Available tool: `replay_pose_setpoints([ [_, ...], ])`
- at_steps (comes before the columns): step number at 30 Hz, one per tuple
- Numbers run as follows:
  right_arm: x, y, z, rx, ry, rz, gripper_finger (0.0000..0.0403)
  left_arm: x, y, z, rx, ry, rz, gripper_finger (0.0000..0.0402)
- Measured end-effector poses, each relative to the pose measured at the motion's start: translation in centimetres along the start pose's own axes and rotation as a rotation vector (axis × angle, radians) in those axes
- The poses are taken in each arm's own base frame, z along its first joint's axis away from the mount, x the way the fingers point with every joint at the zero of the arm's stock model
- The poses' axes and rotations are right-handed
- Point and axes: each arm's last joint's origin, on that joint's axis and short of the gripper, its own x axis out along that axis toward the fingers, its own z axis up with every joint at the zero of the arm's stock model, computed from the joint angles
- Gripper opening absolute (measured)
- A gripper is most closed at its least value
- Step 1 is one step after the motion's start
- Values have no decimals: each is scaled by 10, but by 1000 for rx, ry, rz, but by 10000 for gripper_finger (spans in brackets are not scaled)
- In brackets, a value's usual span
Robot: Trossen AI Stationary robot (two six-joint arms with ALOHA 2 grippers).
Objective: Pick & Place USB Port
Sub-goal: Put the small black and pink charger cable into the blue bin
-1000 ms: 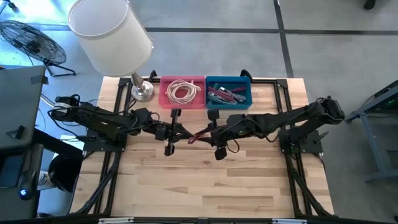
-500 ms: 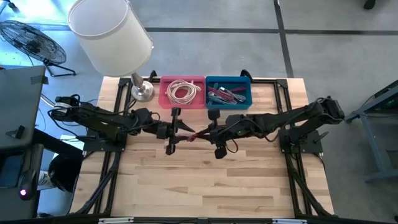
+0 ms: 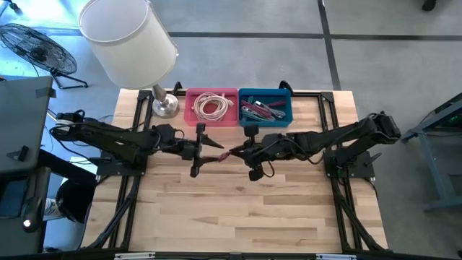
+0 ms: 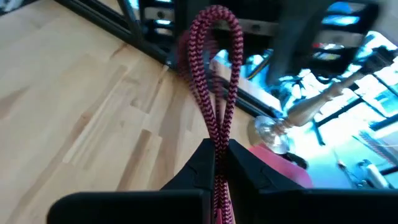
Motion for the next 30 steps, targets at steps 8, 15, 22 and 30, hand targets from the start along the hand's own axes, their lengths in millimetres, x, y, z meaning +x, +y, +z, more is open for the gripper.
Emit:
replay_pose_setpoints([
  [8,-23,-14,7,4,15,-110,12,-22,1,2,-9,168,-23,186],
  [15,-36,-45,-14,-2,207,-263,12,-37,0,-1,-8,321,-15,186],
  [22,-34,-101,-66,197,399,-318,12,-38,-2,-4,-36,337,-46,186],
  [30,-48,-144,-119,491,523,-274,12,-38,-3,-5,-40,347,-54,186],
])
